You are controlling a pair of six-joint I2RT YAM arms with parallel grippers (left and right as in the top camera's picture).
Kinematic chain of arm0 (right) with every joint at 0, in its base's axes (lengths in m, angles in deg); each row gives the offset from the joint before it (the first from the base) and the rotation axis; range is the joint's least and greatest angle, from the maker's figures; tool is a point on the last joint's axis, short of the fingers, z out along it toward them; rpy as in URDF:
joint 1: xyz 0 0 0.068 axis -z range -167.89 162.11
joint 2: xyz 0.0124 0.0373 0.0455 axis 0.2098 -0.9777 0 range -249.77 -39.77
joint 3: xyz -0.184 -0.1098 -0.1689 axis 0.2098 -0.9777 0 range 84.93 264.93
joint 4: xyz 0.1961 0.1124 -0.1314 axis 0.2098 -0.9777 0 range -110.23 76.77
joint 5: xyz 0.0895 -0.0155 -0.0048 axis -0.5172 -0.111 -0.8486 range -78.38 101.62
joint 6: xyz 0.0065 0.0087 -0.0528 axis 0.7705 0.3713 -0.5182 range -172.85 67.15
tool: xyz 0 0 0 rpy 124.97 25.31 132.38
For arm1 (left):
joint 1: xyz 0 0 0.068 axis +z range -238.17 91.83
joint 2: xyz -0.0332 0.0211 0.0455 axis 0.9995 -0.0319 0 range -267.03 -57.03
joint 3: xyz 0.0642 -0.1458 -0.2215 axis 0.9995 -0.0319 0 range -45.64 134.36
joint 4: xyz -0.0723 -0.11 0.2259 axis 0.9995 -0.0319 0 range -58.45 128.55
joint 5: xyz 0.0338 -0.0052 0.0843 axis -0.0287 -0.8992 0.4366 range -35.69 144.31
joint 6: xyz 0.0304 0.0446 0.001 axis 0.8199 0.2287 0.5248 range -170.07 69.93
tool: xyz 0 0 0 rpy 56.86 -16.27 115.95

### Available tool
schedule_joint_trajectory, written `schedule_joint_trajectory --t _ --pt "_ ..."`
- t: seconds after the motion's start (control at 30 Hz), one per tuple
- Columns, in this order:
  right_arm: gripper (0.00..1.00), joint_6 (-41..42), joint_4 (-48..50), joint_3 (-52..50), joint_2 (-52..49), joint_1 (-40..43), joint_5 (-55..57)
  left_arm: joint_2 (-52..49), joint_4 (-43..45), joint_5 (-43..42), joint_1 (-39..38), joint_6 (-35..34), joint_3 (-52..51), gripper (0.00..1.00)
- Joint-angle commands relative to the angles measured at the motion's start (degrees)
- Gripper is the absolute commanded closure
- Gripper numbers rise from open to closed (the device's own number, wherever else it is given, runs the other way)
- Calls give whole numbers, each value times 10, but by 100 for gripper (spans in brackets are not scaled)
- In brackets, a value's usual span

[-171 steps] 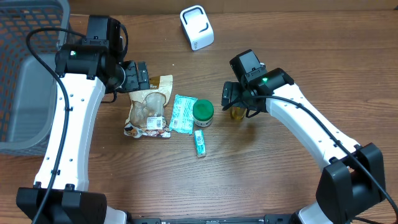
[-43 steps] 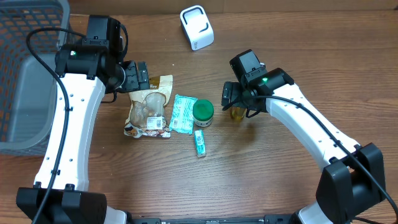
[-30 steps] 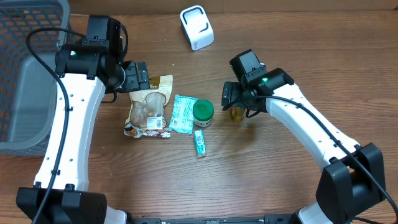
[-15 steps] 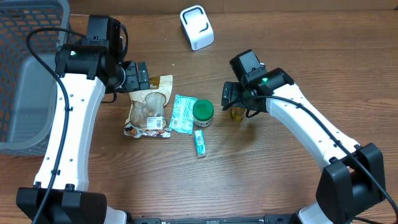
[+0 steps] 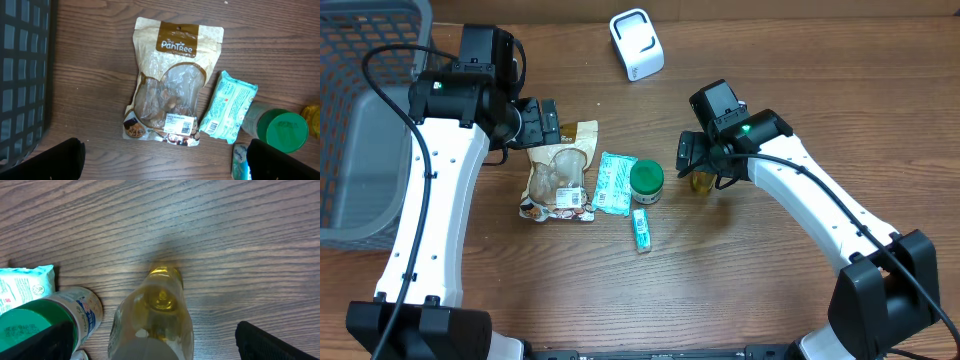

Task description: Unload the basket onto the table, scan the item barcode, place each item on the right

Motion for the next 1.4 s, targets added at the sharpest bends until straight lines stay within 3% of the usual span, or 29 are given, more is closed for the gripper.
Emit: schedule_joint_trajectory --t 0.0,1.2,1.37 --pt "0 2 2 9 3 3 4 -5 2 -3 0 5 -1 1" --pt "0 1 12 9 3 3 4 -5 2 -3 0 5 -1 1" --pt "15 2 12 7 3 3 4 -5 2 -3 0 5 -1 1"
